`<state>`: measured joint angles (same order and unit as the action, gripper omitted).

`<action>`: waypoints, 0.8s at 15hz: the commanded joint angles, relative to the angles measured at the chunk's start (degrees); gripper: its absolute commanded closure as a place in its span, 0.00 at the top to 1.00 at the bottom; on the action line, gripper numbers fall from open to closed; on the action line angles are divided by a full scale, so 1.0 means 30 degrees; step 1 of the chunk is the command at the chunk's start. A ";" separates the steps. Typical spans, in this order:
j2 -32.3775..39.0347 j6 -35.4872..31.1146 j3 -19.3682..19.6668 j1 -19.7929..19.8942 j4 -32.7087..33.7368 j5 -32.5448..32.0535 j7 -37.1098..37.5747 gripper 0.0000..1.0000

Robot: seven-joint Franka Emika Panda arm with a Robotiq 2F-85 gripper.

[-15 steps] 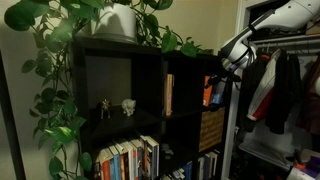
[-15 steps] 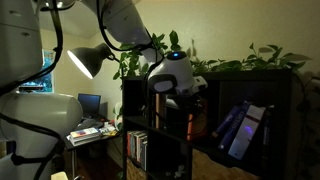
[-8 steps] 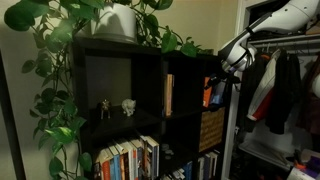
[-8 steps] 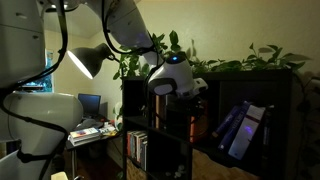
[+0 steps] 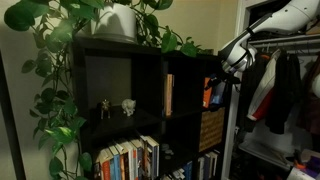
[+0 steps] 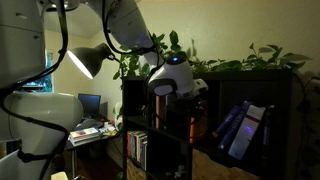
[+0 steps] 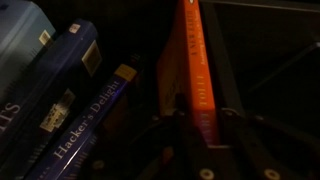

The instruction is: Move the orange book to the top left shelf

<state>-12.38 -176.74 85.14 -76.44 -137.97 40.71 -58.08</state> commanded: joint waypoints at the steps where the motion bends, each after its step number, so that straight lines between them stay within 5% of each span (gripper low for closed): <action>1: -0.0511 -0.0528 0.0619 -0.0684 0.0084 -0.0079 -0.0354 0.07; 5: -0.0944 -0.0748 0.1926 -0.1925 0.0531 -0.0351 -0.0602 0.07; 12: -0.2000 -0.1486 0.6300 -0.6478 0.1992 -0.1104 -0.0269 0.07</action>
<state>-13.55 -177.73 98.84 -89.58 -134.74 39.43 -58.37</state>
